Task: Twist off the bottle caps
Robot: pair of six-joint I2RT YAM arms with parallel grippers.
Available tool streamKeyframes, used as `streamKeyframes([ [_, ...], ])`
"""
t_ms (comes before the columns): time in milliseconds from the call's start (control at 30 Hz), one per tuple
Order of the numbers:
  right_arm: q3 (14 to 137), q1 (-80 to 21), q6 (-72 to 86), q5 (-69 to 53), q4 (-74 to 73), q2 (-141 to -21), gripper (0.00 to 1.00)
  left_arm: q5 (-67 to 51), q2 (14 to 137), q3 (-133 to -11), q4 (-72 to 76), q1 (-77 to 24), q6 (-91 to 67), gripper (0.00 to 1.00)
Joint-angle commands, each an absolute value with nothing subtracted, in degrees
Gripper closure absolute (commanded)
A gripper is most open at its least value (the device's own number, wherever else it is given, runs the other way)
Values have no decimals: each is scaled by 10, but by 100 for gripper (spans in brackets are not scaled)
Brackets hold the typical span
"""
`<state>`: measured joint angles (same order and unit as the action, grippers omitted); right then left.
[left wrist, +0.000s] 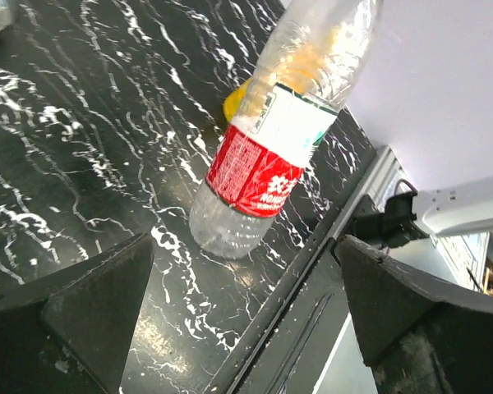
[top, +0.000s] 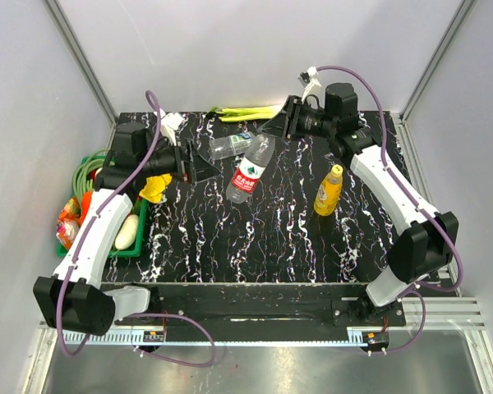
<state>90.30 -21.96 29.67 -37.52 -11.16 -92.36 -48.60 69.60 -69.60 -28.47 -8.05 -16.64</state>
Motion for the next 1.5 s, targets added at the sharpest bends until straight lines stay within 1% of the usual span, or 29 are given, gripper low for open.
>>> streamKeyframes([
  [0,904,-219,336,-443,-79,-923,95,-540,683,-671,-202,-105,-182,1],
  [33,897,-219,347,-453,-62,-925,95,-535,682,-665,-202,-109,-177,1],
  [100,889,-219,365,-463,-36,-930,100,-521,682,-654,-200,-121,-166,1],
  [167,893,-219,378,-479,-28,-938,100,-511,683,-638,-184,-130,-173,1],
  [433,890,-219,412,-500,-6,-956,100,-540,712,-595,-81,-184,-211,1],
  [633,895,-219,413,-507,-5,-957,100,-543,751,-607,-78,-226,-196,1],
  [767,893,-219,414,-504,-6,-954,100,-533,763,-606,-78,-237,-184,1],
  [800,894,-219,412,-504,-6,-954,100,-531,762,-605,-78,-237,-184,2],
  [933,890,-219,410,-502,-8,-954,100,-529,757,-604,-79,-238,-184,13],
  [1067,886,-219,404,-498,-12,-951,100,-537,762,-603,-80,-238,-188,37],
  [1167,888,-219,405,-499,-12,-952,100,-541,767,-600,-84,-238,-187,49],
  [1200,887,-219,406,-497,-12,-952,93,-536,766,-599,-85,-239,-186,50],
  [1233,888,-219,406,-497,-13,-950,89,-530,765,-597,-87,-238,-184,52],
  [1267,887,-219,405,-496,-11,-950,87,-521,765,-596,-90,-238,-181,52],
  [1300,888,-219,405,-494,-12,-948,84,-516,765,-595,-93,-238,-177,52],
  [1400,888,-219,408,-490,-8,-944,58,-492,764,-599,-116,-238,-161,53],
  [1433,889,-219,408,-489,-8,-944,48,-483,763,-599,-124,-238,-156,53],
  [1467,890,-219,409,-487,-8,-942,41,-473,765,-600,-132,-238,-153,53],
])
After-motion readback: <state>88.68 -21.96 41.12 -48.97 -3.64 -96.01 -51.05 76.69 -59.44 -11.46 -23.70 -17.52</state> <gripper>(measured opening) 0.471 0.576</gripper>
